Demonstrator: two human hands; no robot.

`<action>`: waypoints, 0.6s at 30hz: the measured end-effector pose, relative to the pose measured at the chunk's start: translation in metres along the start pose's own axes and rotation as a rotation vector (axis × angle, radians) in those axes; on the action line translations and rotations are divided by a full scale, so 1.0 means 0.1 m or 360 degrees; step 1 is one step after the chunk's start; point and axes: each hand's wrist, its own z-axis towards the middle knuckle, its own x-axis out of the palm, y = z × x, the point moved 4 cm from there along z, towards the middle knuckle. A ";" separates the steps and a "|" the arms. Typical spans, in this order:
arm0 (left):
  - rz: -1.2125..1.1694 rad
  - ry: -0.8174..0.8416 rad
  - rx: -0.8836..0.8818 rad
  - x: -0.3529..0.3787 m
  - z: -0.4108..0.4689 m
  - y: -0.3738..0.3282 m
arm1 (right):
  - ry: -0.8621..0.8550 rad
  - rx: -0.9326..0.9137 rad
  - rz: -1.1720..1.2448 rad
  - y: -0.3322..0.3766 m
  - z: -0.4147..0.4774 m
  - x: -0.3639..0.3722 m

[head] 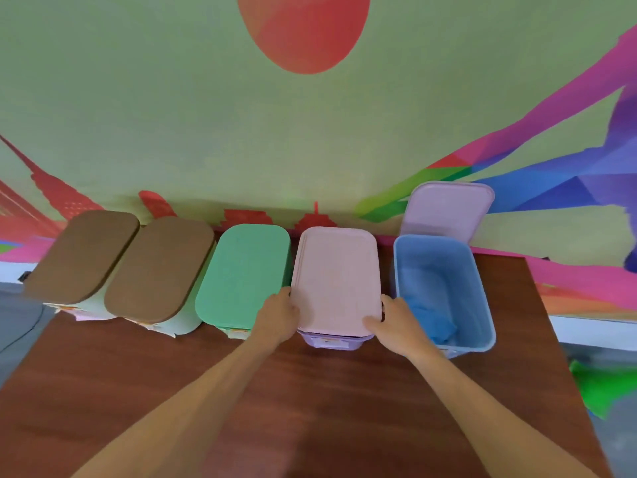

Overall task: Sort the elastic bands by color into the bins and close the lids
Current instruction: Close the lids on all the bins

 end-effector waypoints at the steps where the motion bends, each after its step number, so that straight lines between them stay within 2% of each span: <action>1: 0.0002 0.0030 -0.0007 0.04 -0.02 0.03 | -0.0008 0.0010 -0.0025 0.01 -0.01 0.02; 13: -0.0100 0.0098 0.0082 0.17 0.00 0.17 | -0.0173 0.0113 -0.0020 -0.03 -0.05 0.19; 18: -0.0391 0.0143 -0.0013 0.17 0.00 0.18 | -0.0238 0.0214 0.0071 -0.07 -0.03 0.21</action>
